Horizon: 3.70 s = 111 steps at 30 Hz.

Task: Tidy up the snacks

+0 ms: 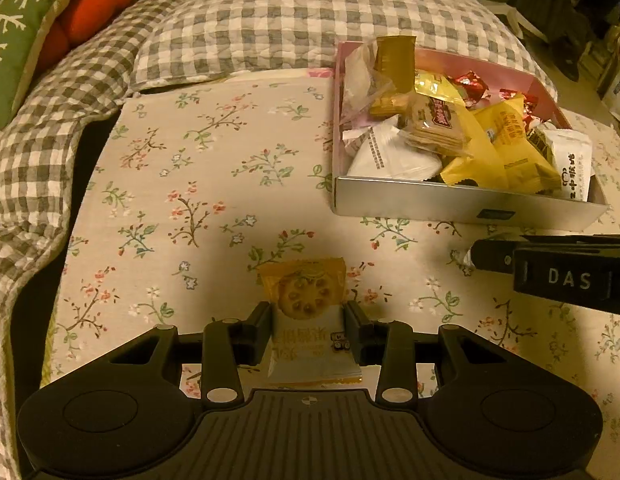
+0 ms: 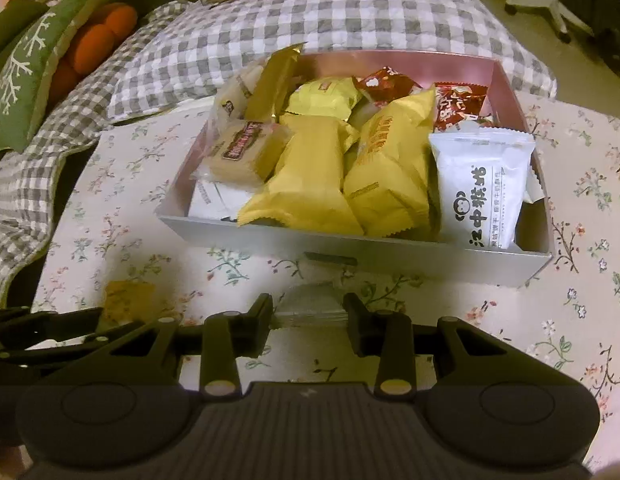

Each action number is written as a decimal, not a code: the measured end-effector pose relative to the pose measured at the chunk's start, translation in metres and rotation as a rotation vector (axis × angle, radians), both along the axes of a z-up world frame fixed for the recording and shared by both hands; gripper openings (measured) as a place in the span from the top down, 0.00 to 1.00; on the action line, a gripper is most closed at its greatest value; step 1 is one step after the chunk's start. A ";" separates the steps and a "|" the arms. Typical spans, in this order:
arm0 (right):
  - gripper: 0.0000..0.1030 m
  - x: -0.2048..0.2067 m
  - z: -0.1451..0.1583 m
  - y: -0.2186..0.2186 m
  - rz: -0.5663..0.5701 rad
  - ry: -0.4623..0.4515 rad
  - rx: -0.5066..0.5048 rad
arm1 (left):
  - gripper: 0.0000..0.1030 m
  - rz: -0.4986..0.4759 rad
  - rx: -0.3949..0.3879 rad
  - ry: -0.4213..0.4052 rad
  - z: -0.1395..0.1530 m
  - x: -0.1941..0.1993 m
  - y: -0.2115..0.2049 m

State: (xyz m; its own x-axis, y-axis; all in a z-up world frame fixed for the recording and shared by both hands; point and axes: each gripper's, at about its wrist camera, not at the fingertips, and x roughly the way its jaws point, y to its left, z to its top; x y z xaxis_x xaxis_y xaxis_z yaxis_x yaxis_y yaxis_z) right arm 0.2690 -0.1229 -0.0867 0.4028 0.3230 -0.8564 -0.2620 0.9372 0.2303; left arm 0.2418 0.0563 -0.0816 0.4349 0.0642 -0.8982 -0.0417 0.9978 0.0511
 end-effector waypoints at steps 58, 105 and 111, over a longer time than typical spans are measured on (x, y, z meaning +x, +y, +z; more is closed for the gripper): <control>0.66 0.007 0.069 -0.076 -0.179 -0.053 0.220 | 0.65 -0.062 -0.244 -0.251 0.076 0.031 -0.017; 0.44 0.027 0.092 -0.074 -0.346 -0.160 0.328 | 0.36 -0.014 -0.203 -0.252 0.086 0.045 -0.019; 0.43 0.000 0.092 -0.065 -0.306 -0.086 0.265 | 0.26 -0.037 -0.112 -0.248 0.098 0.011 -0.029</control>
